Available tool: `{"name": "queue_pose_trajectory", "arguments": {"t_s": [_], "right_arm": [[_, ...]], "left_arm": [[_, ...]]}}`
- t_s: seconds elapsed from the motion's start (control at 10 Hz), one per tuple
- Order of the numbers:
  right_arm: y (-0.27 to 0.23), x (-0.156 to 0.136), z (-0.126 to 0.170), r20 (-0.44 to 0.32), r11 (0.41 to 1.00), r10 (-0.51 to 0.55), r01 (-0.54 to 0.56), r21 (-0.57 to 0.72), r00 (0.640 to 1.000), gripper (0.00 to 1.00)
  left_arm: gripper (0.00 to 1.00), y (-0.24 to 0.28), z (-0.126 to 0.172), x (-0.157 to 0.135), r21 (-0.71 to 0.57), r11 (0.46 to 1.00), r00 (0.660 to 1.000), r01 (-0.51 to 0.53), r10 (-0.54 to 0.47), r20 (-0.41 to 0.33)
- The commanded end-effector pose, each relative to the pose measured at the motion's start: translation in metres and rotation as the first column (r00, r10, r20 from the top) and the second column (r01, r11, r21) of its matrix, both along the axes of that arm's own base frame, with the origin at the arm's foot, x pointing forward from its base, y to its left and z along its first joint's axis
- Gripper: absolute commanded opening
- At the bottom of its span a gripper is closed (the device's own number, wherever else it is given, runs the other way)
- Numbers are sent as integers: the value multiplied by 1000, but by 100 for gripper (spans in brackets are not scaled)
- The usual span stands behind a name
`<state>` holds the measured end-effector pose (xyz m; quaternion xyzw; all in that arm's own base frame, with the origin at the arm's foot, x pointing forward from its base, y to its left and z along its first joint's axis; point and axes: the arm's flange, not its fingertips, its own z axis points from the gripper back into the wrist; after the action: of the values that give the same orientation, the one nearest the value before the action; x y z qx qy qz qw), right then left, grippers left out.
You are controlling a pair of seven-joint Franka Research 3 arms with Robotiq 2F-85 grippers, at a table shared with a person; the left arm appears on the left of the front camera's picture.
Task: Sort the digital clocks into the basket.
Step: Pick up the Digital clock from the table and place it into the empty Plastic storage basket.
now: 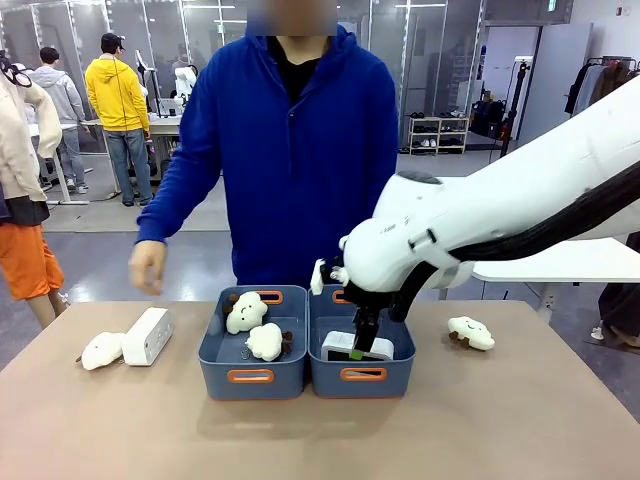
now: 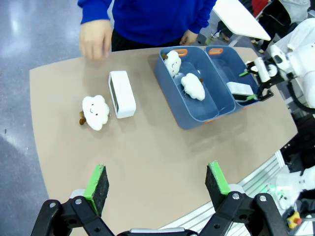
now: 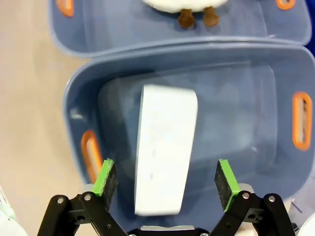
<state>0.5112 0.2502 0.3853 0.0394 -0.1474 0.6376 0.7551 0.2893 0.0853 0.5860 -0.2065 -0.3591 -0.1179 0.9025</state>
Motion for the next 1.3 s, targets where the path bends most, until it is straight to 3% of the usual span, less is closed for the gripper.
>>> {"name": "queue_pose_trajectory", "arguments": {"t_s": [0.0,0.2,0.3,0.5,0.7,1.0,1.2], "right_arm": [[-82,-52,51,15,981,-38,35,189,999,100],[-149,-76,60,-62,919,-152,164,358,986,100],[-183,-87,57,-118,854,-210,241,462,971,100],[-253,-119,49,-222,657,-316,381,650,922,100],[-305,-148,44,-259,523,-454,491,697,852,100],[-339,-192,55,-251,480,-501,507,716,828,100],[-343,-195,60,-261,461,-505,512,724,823,100]], "left_arm": [[100,1,0,-1,20,1000,1000,9,-9,-4],[100,1,0,-1,20,1000,1000,9,-9,-4],[100,1,0,-1,20,1000,1000,9,-9,-4],[100,1,0,-1,20,1000,1000,9,-9,-4],[100,1,0,-1,20,1000,1000,9,-9,-4],[100,1,0,-1,20,1000,1000,9,-9,-4],[100,1,0,-1,20,1000,1000,9,-9,-4]]}}
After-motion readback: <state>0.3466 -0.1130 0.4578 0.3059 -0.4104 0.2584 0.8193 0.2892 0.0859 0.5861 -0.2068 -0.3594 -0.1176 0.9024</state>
